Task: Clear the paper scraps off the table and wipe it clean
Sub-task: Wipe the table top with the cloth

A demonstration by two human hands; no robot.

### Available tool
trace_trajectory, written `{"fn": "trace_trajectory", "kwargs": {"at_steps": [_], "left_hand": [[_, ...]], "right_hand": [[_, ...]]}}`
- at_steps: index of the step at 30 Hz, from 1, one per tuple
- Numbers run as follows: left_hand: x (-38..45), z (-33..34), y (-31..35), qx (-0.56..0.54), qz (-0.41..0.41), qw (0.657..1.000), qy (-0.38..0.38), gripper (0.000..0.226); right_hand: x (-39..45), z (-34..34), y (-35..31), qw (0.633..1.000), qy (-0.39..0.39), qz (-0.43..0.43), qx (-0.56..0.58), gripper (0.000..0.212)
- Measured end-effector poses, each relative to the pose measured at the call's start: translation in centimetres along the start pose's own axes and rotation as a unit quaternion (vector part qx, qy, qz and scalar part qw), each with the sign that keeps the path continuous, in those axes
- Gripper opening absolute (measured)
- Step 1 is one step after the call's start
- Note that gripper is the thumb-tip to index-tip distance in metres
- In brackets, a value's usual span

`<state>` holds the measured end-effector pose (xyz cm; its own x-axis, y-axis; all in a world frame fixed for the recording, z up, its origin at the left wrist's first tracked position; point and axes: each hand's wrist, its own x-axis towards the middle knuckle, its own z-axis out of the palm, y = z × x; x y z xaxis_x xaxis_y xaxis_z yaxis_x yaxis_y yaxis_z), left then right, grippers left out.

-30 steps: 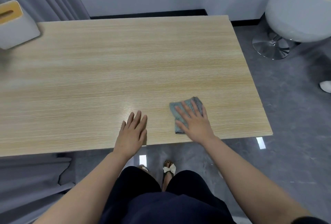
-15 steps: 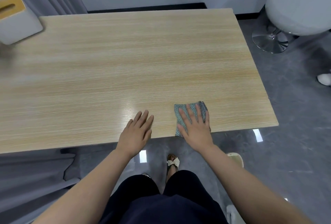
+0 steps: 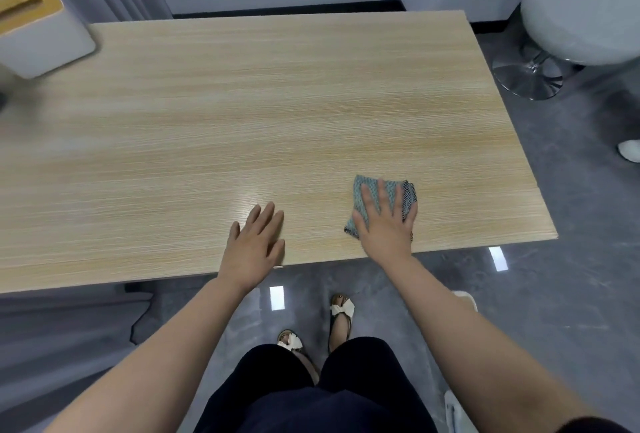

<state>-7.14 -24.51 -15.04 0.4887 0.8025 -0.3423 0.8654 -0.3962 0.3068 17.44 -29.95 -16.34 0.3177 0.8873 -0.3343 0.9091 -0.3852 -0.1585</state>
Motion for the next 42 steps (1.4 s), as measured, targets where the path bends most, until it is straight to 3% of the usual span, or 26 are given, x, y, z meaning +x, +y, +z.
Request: {"fn": "trace_trajectory", "kwargs": {"at_steps": [5,8,12,23,25,31,36,42], "left_hand": [[-0.7,0.0,-1.7,0.007,-0.009,1.0,0.013,0.078],[-1.4,0.1,-2.5,0.009,-0.007,1.0,0.021,0.077],[-1.7,-0.1,-3.9,0.0,-0.027,0.999,0.029,0.078],[-1.9,-0.4,-4.2,0.026,-0.014,1.0,0.009,0.073],[-2.0,-0.4,-4.4,0.022,-0.005,1.0,0.012,0.077],[-2.0,-0.1,-4.6,0.011,0.0,1.0,0.011,0.078],[-1.8,-0.9,-4.5,0.03,0.002,0.999,0.045,0.07],[-0.5,-2.2,-5.5,0.07,0.037,0.995,0.065,0.056]], "right_hand": [[-3.9,2.6,-4.1,0.994,0.017,-0.112,-0.006,0.06],[-4.7,3.4,-6.7,0.983,0.01,-0.182,-0.019,0.059],[-3.7,2.8,-6.6,0.978,0.004,-0.206,-0.033,0.061],[2.2,0.1,-4.4,0.999,0.008,-0.031,0.001,0.057],[0.7,1.0,-5.9,0.999,0.02,-0.042,-0.004,0.058],[-4.5,4.3,-8.9,0.981,0.033,-0.184,-0.04,0.061],[-3.9,4.0,-8.6,0.979,0.047,-0.194,-0.03,0.06],[0.2,1.8,-8.6,0.989,0.024,-0.142,-0.033,0.055]]}}
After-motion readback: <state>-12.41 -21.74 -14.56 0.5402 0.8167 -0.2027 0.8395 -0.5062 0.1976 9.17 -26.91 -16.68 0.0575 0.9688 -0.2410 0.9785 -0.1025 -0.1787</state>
